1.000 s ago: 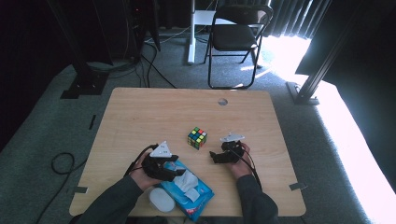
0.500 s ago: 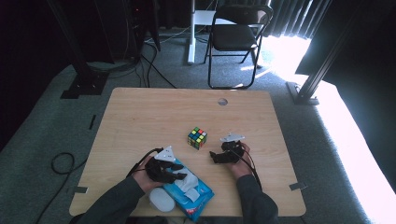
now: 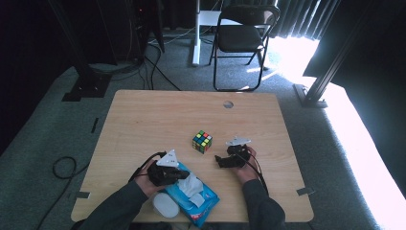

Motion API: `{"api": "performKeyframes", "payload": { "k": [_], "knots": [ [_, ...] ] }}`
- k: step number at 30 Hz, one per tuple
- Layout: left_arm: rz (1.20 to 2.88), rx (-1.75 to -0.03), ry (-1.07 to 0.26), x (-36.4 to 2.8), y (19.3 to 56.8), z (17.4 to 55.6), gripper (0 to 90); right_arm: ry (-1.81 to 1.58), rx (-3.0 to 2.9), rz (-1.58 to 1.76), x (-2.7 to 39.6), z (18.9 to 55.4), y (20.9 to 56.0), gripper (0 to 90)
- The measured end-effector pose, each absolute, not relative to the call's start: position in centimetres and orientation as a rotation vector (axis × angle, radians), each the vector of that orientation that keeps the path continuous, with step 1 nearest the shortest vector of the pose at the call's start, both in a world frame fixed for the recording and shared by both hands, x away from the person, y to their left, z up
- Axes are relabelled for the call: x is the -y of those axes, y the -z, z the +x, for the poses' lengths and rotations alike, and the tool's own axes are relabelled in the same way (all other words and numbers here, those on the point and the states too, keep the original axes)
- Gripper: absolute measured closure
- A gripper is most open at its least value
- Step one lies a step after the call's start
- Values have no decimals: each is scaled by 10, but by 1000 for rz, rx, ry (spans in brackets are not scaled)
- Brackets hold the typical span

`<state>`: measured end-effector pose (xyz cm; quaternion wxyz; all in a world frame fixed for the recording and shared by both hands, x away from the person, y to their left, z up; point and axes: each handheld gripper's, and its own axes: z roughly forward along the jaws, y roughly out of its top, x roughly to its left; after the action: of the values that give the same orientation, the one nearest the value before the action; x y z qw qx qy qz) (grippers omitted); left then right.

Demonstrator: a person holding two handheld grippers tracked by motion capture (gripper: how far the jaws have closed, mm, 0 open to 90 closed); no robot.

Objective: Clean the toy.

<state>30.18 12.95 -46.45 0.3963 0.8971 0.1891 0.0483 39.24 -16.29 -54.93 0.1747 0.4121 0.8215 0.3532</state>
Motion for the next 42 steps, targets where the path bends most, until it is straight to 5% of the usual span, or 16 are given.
{"api": "performKeyframes", "payload": {
  "k": [42],
  "knots": [
    [2096,-679,-275,-179,443,318,893,-1001,-2328,1169,163,392,549,125]
  ]
}}
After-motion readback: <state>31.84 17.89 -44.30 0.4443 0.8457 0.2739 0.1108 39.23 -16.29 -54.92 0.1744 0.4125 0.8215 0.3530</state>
